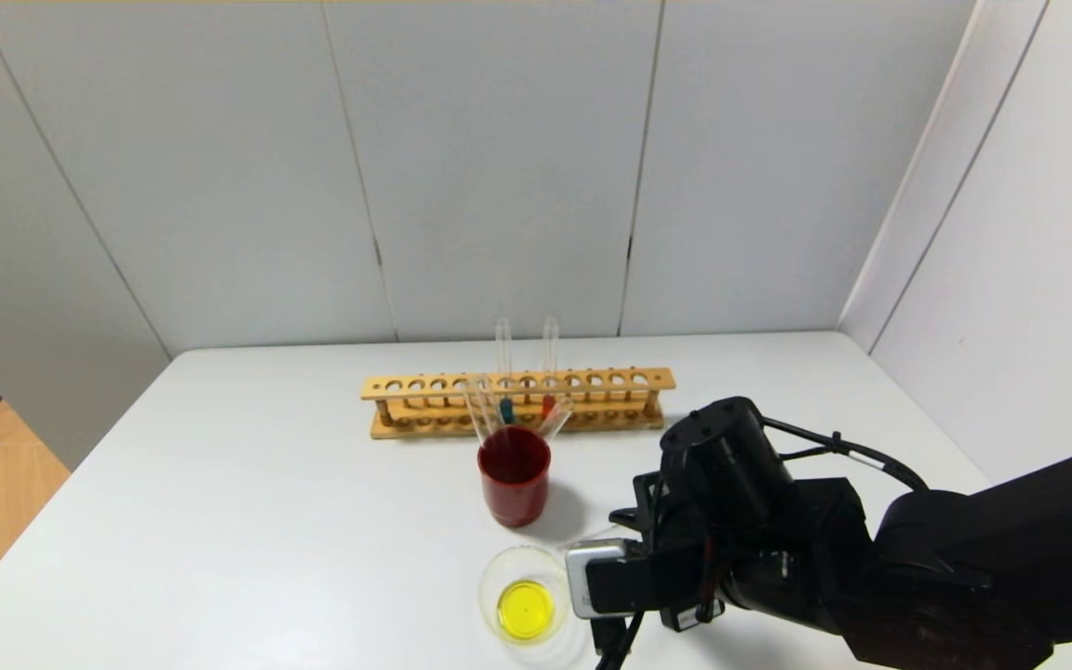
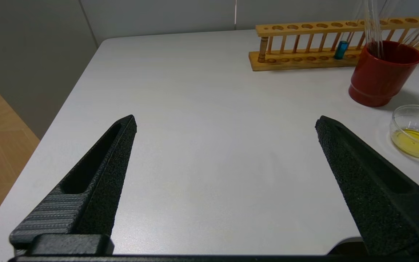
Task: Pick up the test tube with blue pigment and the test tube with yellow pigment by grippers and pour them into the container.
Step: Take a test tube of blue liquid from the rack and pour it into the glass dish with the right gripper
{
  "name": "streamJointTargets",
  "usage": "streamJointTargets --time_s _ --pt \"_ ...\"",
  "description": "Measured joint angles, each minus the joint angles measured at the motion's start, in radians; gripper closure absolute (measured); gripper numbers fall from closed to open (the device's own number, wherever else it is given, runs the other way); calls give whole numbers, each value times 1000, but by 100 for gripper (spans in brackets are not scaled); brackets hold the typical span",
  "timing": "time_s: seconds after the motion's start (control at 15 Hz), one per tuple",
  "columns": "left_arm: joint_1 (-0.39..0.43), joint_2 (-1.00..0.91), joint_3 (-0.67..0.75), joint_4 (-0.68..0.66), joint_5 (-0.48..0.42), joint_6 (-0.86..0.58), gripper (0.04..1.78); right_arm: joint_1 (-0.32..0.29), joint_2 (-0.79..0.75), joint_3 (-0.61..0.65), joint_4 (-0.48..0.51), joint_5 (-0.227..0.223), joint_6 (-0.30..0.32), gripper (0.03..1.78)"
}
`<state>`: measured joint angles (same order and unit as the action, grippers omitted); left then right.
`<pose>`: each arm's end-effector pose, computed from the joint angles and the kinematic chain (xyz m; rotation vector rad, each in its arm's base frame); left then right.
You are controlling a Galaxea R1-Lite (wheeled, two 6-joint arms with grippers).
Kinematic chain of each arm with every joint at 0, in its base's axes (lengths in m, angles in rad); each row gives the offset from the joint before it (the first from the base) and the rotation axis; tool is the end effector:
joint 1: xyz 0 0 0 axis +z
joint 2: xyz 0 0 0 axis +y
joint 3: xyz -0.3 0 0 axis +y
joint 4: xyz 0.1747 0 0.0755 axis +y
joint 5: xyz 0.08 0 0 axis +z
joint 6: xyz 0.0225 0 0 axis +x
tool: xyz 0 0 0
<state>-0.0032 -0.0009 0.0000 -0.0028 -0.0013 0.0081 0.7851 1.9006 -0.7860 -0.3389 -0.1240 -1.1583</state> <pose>-0.0229 0.0000 0.0758 0.0081 -0.0037 -0.0045 0.2247 0.2207 0.0886 -1.4090 0.2734 0.9970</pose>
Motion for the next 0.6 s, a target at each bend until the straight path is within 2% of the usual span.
streamJointTargets --time_s 0.2,0.4,0.6 --pt "0 0 0 0 0 0 8 9 6 -69 90 -36 -29 148" --pt "0 0 0 0 0 0 8 30 13 -118 149 -96 -50 148" --pt "0 0 0 0 -1 0 8 35 23 -126 153 -100 -70 148"
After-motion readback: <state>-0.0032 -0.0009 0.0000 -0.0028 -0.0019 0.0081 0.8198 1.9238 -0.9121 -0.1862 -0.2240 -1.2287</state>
